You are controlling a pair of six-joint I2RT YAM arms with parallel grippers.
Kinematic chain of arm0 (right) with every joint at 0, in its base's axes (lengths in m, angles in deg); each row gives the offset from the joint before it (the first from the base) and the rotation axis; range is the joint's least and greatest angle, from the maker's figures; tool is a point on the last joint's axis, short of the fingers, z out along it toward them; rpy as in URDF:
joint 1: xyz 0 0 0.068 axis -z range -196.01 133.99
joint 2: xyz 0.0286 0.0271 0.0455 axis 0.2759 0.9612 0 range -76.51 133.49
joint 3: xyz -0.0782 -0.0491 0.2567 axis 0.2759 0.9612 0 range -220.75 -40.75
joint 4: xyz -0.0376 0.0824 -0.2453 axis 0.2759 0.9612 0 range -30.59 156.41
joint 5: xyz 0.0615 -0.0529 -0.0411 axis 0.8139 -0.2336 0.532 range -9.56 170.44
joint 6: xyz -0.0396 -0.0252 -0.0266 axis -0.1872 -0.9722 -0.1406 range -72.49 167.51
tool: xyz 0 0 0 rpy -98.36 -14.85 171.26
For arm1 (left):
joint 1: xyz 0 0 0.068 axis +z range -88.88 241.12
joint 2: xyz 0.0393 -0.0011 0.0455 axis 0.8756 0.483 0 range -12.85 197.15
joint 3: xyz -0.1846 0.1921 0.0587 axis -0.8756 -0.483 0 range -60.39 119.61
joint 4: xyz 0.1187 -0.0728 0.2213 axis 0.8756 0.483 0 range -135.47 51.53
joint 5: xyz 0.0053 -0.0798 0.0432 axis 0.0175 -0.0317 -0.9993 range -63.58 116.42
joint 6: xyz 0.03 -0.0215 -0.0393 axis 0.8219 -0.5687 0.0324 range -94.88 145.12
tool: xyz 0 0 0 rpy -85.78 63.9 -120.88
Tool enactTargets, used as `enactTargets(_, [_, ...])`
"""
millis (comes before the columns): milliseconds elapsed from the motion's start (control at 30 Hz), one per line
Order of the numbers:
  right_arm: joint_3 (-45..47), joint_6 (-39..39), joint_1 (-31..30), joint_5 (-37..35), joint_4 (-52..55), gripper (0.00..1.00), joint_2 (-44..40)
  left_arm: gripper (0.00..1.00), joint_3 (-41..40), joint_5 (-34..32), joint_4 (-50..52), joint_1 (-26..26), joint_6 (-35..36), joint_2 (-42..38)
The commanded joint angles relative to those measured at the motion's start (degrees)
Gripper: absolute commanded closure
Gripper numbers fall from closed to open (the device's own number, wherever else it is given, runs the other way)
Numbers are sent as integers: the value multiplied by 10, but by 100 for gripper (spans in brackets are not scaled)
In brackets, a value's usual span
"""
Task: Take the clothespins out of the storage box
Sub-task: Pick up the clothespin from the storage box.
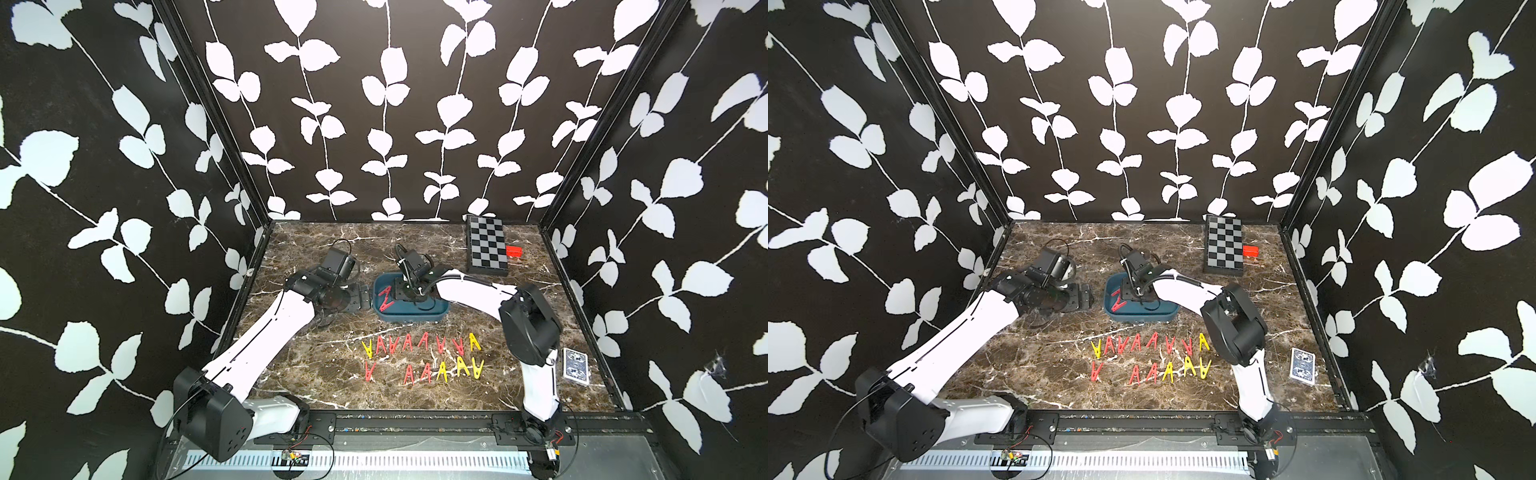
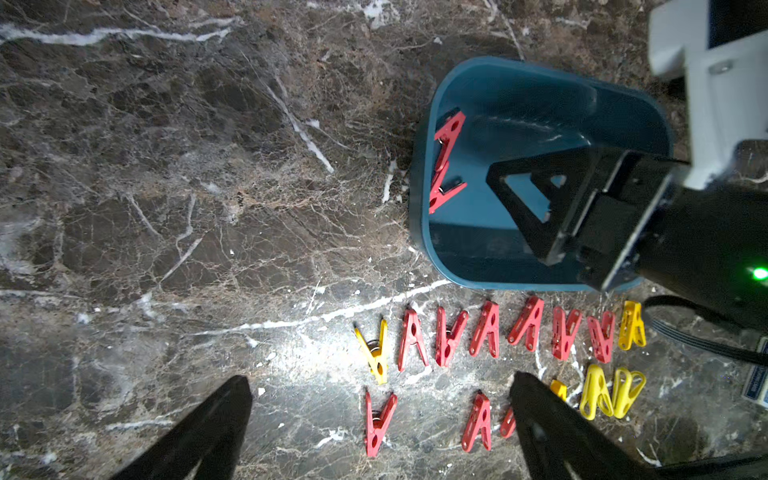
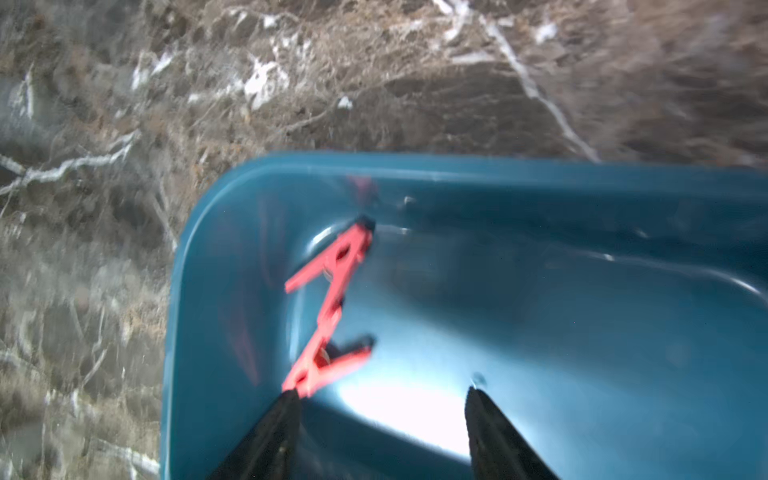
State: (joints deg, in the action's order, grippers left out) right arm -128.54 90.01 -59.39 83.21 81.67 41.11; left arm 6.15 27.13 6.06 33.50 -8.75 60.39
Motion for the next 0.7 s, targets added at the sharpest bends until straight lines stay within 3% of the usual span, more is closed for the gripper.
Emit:
enactTargets(0, [-40,24,-6,9,-17,41,29,1,5,31,2,27,27,7])
enactTargets(400, [-116,36,-6,9,24,56,114,2,29,68,9,80,57,35])
enactTargets(667, [-133,25,-6,-22,93,68,119,1,30,78,10,95,63,39])
